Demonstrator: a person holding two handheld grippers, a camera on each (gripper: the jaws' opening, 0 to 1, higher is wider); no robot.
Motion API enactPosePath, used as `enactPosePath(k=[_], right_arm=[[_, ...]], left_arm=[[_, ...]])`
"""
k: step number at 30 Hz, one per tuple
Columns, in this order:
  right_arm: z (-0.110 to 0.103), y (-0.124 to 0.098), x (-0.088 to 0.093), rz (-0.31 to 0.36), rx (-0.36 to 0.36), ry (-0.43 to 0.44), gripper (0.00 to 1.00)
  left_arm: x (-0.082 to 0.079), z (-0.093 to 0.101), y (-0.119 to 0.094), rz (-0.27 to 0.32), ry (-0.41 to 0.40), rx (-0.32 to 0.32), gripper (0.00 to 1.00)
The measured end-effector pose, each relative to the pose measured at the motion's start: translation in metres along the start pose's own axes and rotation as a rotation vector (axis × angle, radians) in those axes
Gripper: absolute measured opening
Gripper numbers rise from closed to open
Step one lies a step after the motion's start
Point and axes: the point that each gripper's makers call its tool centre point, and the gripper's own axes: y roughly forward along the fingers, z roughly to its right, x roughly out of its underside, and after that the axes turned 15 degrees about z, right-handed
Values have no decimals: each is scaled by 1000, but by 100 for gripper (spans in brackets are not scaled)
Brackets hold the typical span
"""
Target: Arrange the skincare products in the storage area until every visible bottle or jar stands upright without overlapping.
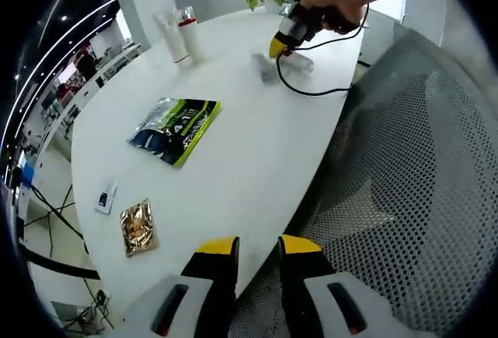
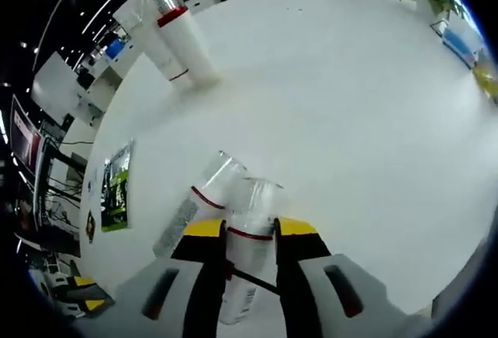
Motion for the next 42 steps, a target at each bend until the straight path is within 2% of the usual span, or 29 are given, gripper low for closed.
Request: enactPosePath(k=[2, 6, 7, 8, 9, 10, 11, 12, 14, 15, 17, 20, 22, 25, 28, 30, 31, 34, 37, 38, 42], right_arm=[[1, -2, -4, 33, -2, 4, 21], [-1, -3, -22, 147, -39, 3, 21], [1, -6, -23, 142, -37, 3, 20], [-2, -3, -32, 193, -69, -1, 20], [1, -6, -34, 196, -57, 1, 20], [1, -4, -39, 219, -80, -10, 20], [1, -5, -48, 266, -85, -28, 20], [3, -6, -47, 254, -85, -31, 20], [-1, -10, -67, 352, -123, -46, 20], [-1, -12, -71, 361, -126, -55, 20], [-11, -19, -85, 434, -172, -68, 20], [-19, -32, -111, 550, -204, -104, 20], [-24, -40, -125, 613, -220, -93, 20], [-32, -49, -139, 668, -247, -107, 20], [-44, -59, -155, 726, -299, -100, 20], [-51, -68, -163, 753, -327, -103, 20], [-59, -76, -171, 783, -357, -101, 20], [-83, -94, -181, 820, -425, -135, 20], [-103, -110, -186, 845, -486, -178, 20], [-115, -118, -187, 850, -528, -182, 20], [-150, -141, -184, 862, -626, -244, 20]], left_arm=[[0, 0, 0, 0, 2, 1, 21], [-1, 2, 0, 3, -1, 12, 21], [-2, 4, 1, 8, -12, 21, 21], [-3, 6, 1, 13, -22, 27, 21], [-4, 7, 1, 23, -30, 32, 22], [-6, 8, 1, 29, -33, 36, 22], [-6, 8, 0, 29, -34, 37, 22], [-8, 9, 0, 37, -36, 42, 22], [-10, 8, 0, 45, -48, 38, 22], [-11, 8, 0, 49, -58, 40, 22], [-13, 8, -1, 57, -64, 36, 22], [-15, 9, 0, 65, -89, 42, 23], [-15, 11, -1, 67, -110, 52, 23], [-18, 14, 0, 79, -113, 74, 24], [-23, 14, -2, 107, -147, 78, 24], [-31, 16, -3, 148, -181, 95, 26], [-40, 18, -5, 190, -193, 107, 26], [-49, 16, -9, 233, -219, 116, 28], [-64, 9, -14, 304, -292, 103, 31], [-69, 5, -16, 329, -316, 97, 31], [-74, -7, -23, 354, -360, 61, 33]])
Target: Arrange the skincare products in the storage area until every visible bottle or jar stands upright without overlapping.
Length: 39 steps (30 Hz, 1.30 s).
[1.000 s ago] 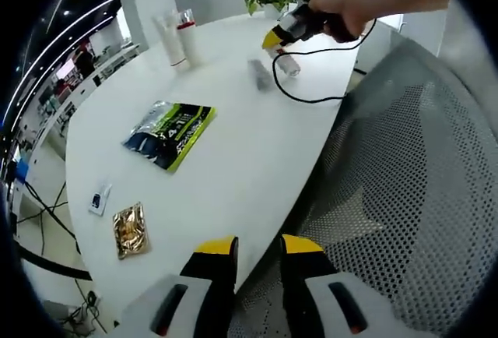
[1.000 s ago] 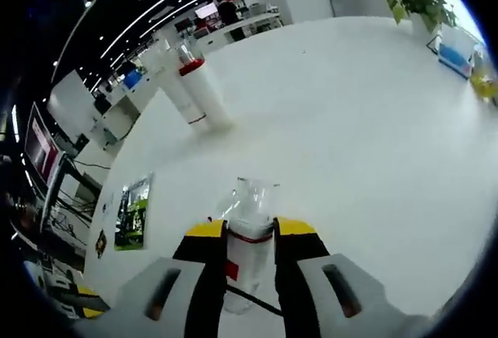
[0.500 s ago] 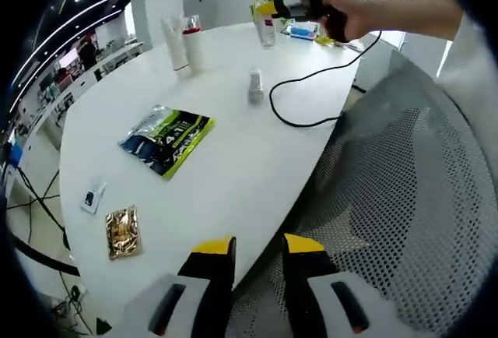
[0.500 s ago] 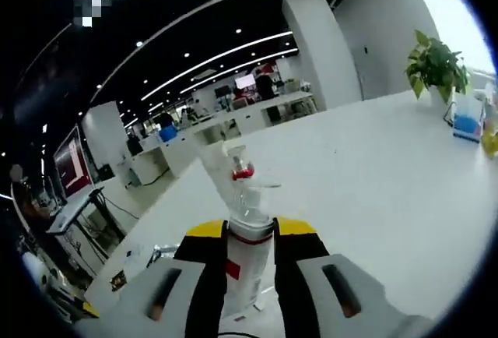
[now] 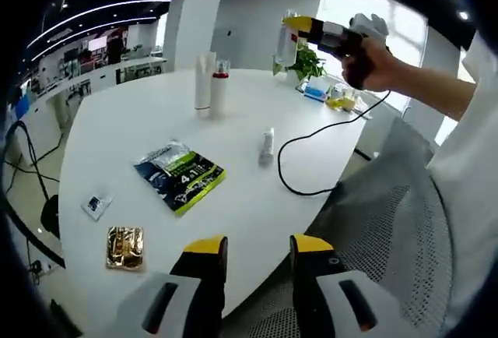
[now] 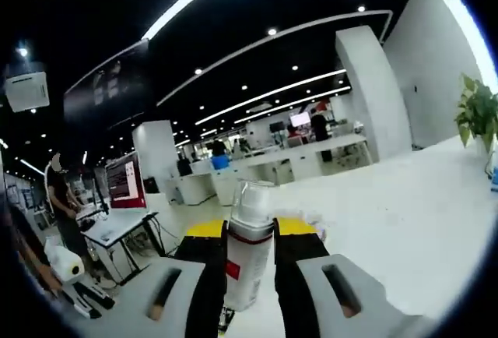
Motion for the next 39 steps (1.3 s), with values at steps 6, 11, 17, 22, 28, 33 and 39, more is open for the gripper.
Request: enactPosePath(k=[6, 11, 17, 22, 28, 33, 39], right_arm=[[-55, 2, -6, -5, -163, 26, 20], [-88, -2, 0, -27, -264, 39, 20], [-117, -12, 23, -88, -341, 53, 20], [-134, -21, 26, -106, -384, 83, 20], [-153, -29, 20, -125, -461, 88, 20], [-164, -30, 14, -116, -487, 111, 20], [-177, -31, 4, -97, -522, 135, 20]], left_arm=[[-27, 7, -1, 113, -58, -4, 35], [-48, 20, -4, 204, -94, 29, 37], [-81, 30, -8, 332, -249, 44, 38], [-100, 33, -14, 374, -268, 61, 38], [-127, 39, -18, 425, -226, 87, 51], [-151, 51, -18, 465, -155, 121, 60], [-166, 70, -15, 477, -68, 165, 66]])
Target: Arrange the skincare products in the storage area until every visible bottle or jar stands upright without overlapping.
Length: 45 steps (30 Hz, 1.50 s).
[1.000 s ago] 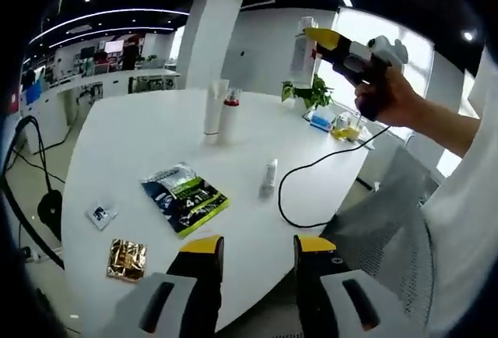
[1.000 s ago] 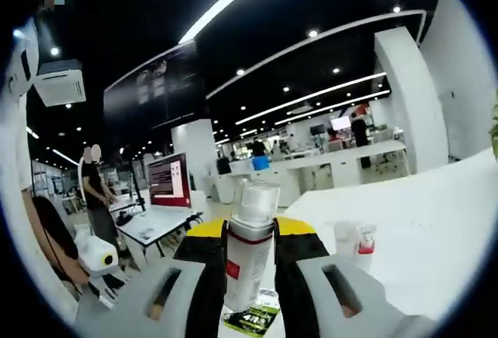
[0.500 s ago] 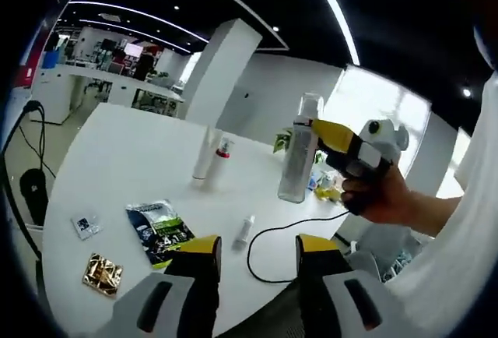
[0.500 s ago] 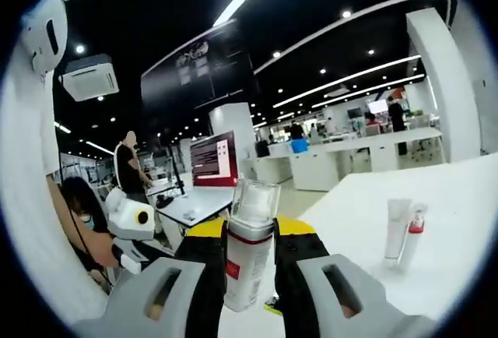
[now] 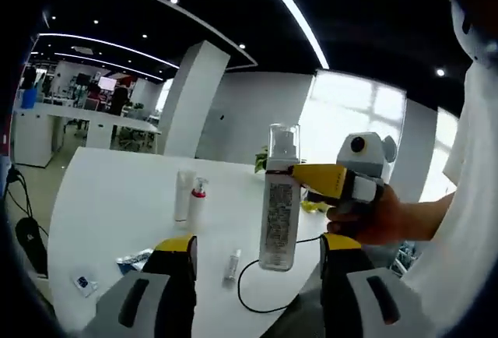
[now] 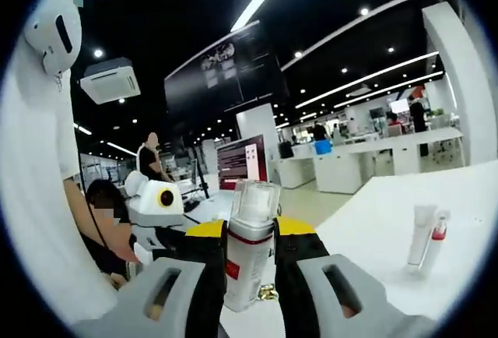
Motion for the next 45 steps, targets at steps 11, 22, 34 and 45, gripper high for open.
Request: enactPosePath(k=[11, 22, 34, 45], right_arm=[[-11, -3, -7, -19, -38, 5, 20], [-20, -3, -1, -24, -51, 26, 21], [-25, -12, 21, -88, -39, 133, 29], [-43, -22, 32, -160, -39, 173, 20]], left_arm=[[-3, 15, 7, 20, -6, 47, 50], [4, 29, 2, -14, -4, 98, 22], [9, 32, -7, 19, -78, 117, 20], [22, 39, -18, 11, -41, 187, 20]])
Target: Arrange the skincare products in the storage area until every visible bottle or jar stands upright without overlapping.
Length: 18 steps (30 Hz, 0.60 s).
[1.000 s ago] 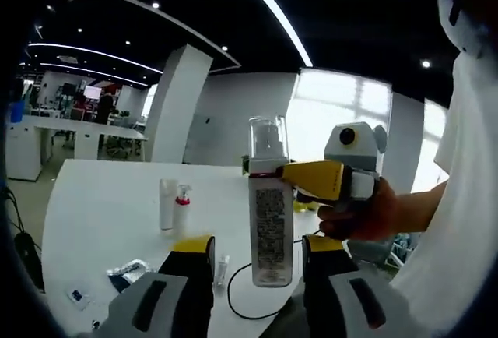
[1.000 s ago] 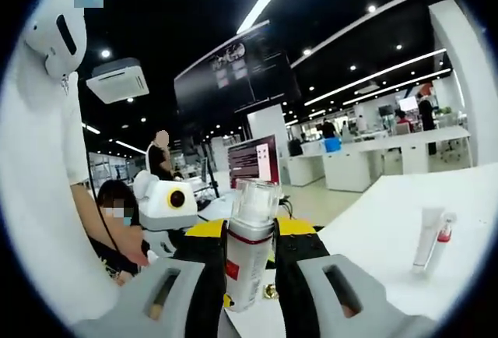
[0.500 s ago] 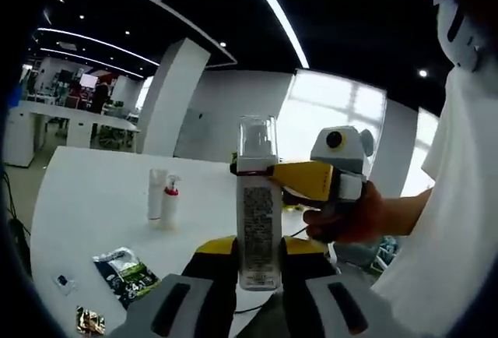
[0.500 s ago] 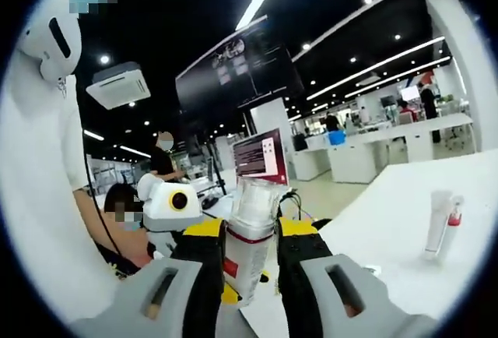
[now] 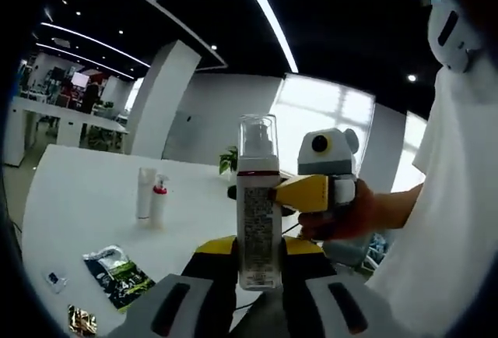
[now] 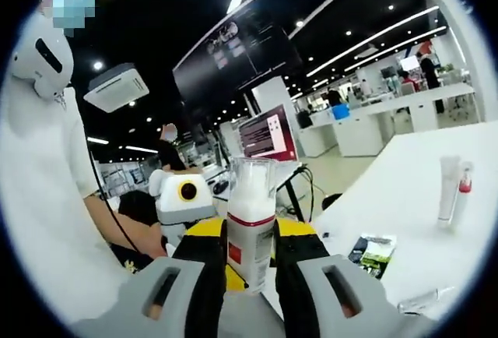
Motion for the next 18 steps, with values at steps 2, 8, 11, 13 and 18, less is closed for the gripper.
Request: enactPosePath(k=[2, 8, 11, 13, 18], right_arm=[[1, -4, 4, -2, 40, 6, 20], [21, -24, 4, -13, 191, -19, 20], [24, -31, -6, 3, 206, -31, 20], [27, -35, -10, 15, 219, -30, 20], [36, -28, -9, 35, 213, 8, 20]], left_arm=[[4, 1, -1, -4, 12, 15, 21], [39, -21, -20, -173, 135, -51, 38], [61, -36, -34, -312, 211, -99, 38], [70, -43, -40, -373, 285, -107, 38], [95, -62, -47, -444, 321, -196, 38]])
